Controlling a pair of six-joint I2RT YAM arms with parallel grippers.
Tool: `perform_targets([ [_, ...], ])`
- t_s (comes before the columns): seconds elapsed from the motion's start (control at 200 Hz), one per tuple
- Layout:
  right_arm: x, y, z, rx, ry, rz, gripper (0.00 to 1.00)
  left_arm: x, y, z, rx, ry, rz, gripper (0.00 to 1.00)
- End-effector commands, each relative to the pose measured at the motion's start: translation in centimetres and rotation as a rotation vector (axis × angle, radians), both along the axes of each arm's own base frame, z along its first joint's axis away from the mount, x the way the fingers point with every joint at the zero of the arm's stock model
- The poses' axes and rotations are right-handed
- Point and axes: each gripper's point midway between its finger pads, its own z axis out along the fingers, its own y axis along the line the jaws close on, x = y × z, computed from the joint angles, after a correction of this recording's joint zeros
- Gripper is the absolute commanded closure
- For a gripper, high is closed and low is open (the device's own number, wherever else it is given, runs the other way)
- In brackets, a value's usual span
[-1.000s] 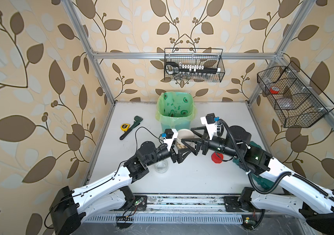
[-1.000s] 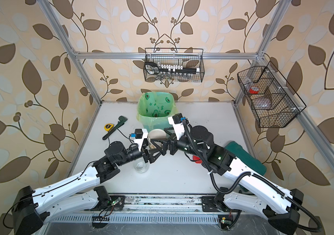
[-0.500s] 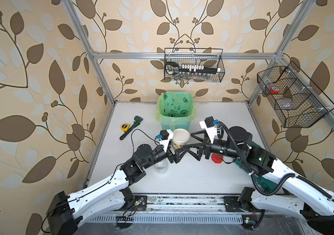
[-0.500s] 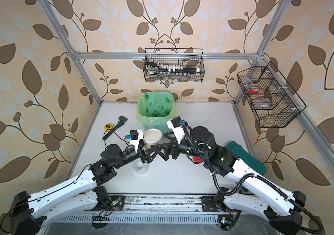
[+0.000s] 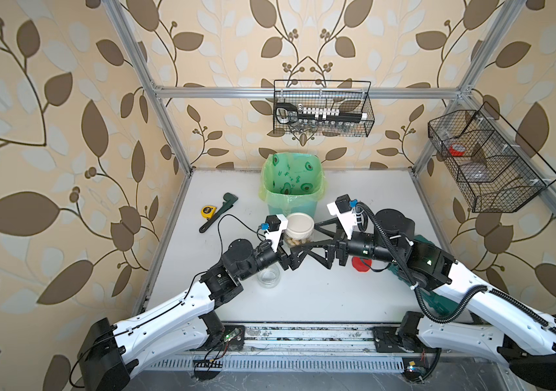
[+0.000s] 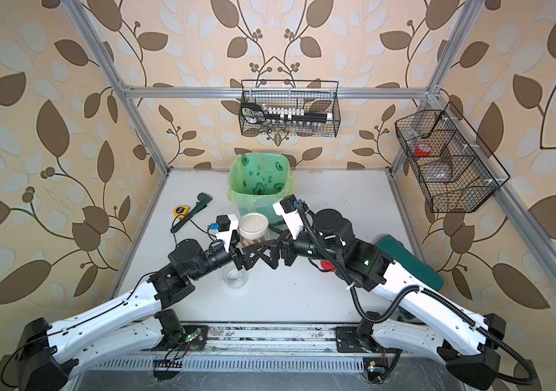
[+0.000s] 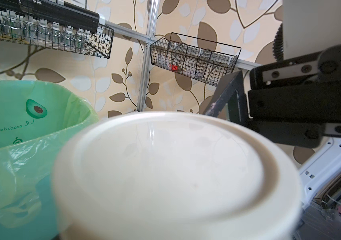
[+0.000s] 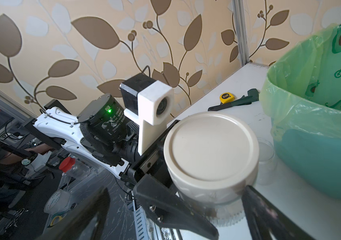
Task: Empty moldy peanuts from jars
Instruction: Unscrew the lid from the jar.
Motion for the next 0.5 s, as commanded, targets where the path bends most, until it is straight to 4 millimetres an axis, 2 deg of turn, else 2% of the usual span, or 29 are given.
perform_targets([
  [0.0, -0.5, 0.9, 0.9, 0.015, -0.015, 0.042, 0.01, -0.7, -0.2, 2.7, -0.077, -0.067, -0.038, 1.00],
  [0.31, 0.1, 0.5, 0.9, 0.023, -0.036, 0.002, 0.01, -0.9, -1.3, 2.1, -0.079, -0.043, -0.092, 1.00],
  [0.495, 1.2, 0.1, -0.2, -0.030, -0.038, -0.059, 0.01, -1.1, -1.1, 2.1, -0.076, -0.043, -0.093, 1.00],
])
